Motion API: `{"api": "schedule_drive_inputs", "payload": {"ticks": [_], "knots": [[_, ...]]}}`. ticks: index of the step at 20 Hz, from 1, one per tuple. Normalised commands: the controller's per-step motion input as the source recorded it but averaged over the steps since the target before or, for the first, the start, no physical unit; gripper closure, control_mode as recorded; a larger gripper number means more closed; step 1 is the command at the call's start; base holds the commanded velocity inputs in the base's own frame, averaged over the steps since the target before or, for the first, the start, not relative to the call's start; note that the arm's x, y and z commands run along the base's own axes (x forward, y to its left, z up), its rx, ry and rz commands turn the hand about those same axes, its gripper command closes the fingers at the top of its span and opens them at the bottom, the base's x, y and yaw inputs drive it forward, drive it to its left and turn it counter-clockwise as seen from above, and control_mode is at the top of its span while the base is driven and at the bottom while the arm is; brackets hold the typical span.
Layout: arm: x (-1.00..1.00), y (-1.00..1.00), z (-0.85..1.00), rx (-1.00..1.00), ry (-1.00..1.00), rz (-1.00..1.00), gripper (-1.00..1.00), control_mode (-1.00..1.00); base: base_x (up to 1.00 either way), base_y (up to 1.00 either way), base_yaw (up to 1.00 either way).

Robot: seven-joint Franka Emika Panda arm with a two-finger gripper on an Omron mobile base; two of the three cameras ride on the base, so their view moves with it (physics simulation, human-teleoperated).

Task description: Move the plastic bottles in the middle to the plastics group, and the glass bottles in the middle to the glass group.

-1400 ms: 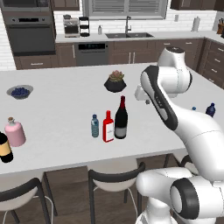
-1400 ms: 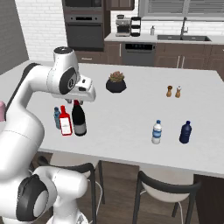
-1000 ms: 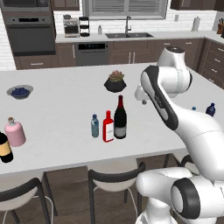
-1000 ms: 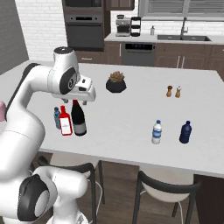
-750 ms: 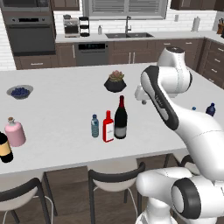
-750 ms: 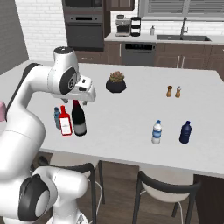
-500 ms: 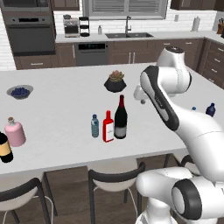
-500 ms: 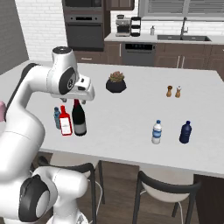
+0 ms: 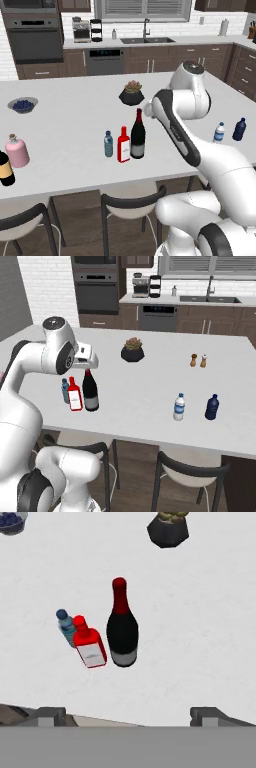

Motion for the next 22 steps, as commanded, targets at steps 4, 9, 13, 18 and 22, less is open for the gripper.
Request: {"api": "schedule_drive_inputs", "payload": {"ticks": [4,9,13,18,22], "knots": [[0.33,0.24,-0.03,0.0,-0.05,0.0,-1.0,-1.0,0.0,0.0,0.0],[0.23,0.01,-0.25,0.0,-0.02,0.0,-1.0,-1.0,0.0,0.0,0.0],[0.17,0.0,-0.35,0.0,0.01,0.0,-1.0,-1.0,0.0,0.0,0.0],[0.22,0.05,-0.13,-0.02,0.0,0.0,-1.0,-1.0,0.0,0.0,0.0],[0.31,0.21,-0.01,-0.07,0.09,0.0,-1.0,-1.0,0.0,0.0,0.0]]}}
